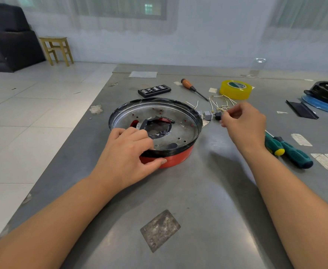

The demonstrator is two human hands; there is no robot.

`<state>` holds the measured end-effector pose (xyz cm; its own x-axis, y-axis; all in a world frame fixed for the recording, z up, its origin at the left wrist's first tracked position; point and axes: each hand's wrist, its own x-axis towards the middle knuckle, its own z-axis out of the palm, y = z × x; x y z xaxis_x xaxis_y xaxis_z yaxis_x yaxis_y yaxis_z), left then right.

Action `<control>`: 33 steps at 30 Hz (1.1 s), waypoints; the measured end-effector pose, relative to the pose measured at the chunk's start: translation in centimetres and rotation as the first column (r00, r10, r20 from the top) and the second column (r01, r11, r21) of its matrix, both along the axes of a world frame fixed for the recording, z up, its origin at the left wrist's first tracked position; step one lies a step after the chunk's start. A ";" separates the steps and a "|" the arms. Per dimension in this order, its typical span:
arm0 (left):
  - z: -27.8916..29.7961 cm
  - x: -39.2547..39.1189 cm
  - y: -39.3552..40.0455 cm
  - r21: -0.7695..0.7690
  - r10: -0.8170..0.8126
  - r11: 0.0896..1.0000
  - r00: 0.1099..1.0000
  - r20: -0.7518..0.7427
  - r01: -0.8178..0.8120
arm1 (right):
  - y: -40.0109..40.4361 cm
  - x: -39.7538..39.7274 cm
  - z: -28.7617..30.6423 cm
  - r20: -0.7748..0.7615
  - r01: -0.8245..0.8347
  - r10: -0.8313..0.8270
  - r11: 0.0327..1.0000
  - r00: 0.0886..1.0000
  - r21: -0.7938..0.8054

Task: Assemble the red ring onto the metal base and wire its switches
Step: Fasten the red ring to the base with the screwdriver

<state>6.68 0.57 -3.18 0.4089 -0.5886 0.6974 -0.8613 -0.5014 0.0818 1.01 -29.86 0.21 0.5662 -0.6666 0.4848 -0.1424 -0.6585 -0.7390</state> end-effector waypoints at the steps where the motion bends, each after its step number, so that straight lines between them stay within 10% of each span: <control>1: 0.0 -0.1 0.1 0.003 0.002 1.000 1.000 -0.007 -0.002 | 0.9 0.0 0.7 0.047 -0.073 0.072 0.997 0.996 0.018; 6: 0.2 -0.3 0.3 0.021 0.008 1.000 0.999 -0.039 -0.008 | 5.3 0.7 3.8 0.122 -0.451 0.438 0.885 0.891 0.111; 12: 0.4 -0.4 0.6 0.049 0.010 0.999 0.997 -0.074 -0.006 | 9.2 2.0 5.2 -0.183 -0.705 0.727 0.686 0.661 0.180; 21: 0.5 -0.5 0.7 0.082 0.022 0.996 0.997 -0.077 -0.015 | 9.4 3.0 6.9 -0.505 -0.772 0.796 0.538 0.334 0.337; 33: 0.3 -0.3 0.7 0.062 0.022 0.998 0.996 -0.087 -0.016 | 8.3 5.2 6.7 -0.533 -0.738 0.844 0.389 0.048 0.551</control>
